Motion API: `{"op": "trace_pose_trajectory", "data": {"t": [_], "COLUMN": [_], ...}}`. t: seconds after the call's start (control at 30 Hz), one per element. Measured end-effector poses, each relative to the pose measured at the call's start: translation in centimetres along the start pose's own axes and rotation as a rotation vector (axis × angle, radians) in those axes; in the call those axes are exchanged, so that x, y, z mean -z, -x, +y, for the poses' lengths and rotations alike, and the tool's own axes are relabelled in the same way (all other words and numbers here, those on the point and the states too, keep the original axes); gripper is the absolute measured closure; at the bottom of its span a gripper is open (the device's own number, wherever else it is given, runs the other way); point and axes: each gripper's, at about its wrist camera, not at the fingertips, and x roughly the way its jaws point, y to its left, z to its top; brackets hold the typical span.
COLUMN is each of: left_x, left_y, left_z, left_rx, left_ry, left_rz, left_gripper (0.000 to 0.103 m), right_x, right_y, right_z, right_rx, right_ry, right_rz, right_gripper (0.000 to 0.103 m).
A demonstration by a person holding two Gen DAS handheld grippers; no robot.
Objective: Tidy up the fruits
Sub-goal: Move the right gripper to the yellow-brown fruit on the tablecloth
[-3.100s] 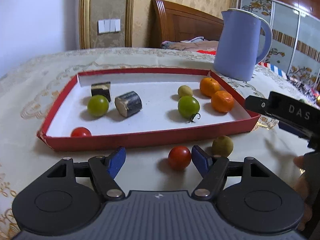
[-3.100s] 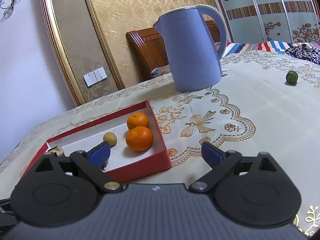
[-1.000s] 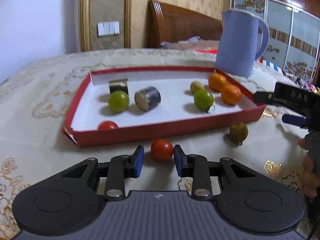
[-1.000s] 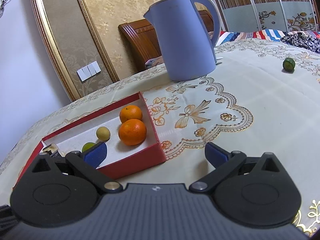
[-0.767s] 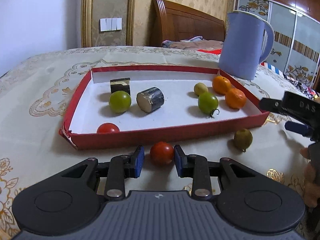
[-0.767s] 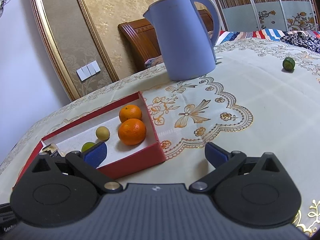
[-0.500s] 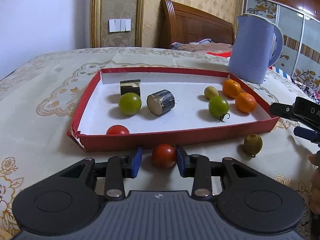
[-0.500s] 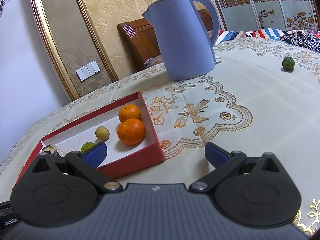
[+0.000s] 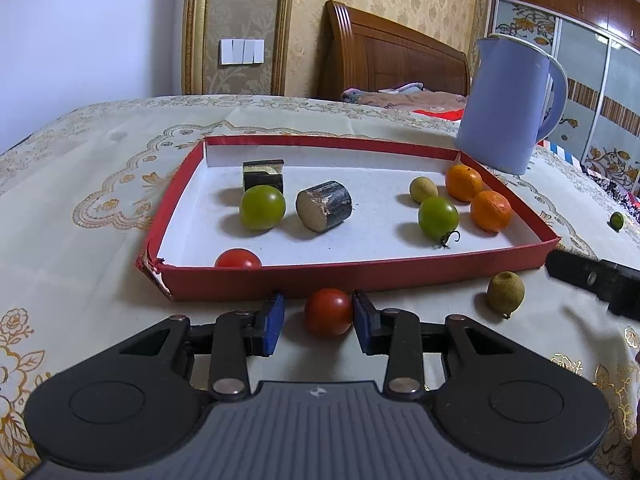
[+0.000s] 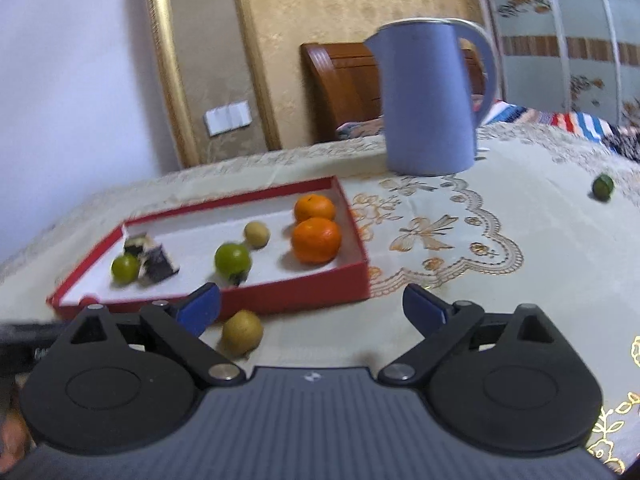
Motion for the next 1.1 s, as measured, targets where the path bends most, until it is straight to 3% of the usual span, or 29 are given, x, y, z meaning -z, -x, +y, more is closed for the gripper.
{"op": "trace_pose_trajectory", "data": {"t": [0.3,0.73,1.1], "left_x": [0.0,0.0,0.1], "left_y": [0.0,0.0,0.0], "left_z": [0.0,-0.1,-0.2], "left_rx": [0.001,-0.001,-0.001], "left_ry": [0.002,0.0,-0.004], "left_rz": [0.0,0.0,0.001], "left_gripper": [0.066,0.066,0.066], "right_x": [0.1,0.1,0.0], "right_y": [-1.5,-3.3,-3.8], "right_z": [2.0,3.4,3.9], "right_rx": [-0.056,-0.053,-0.048], "right_ry": [0.044,0.056,0.049], "right_rz": [0.107,0.171,0.17], "right_gripper": [0.015,0.017,0.018]}}
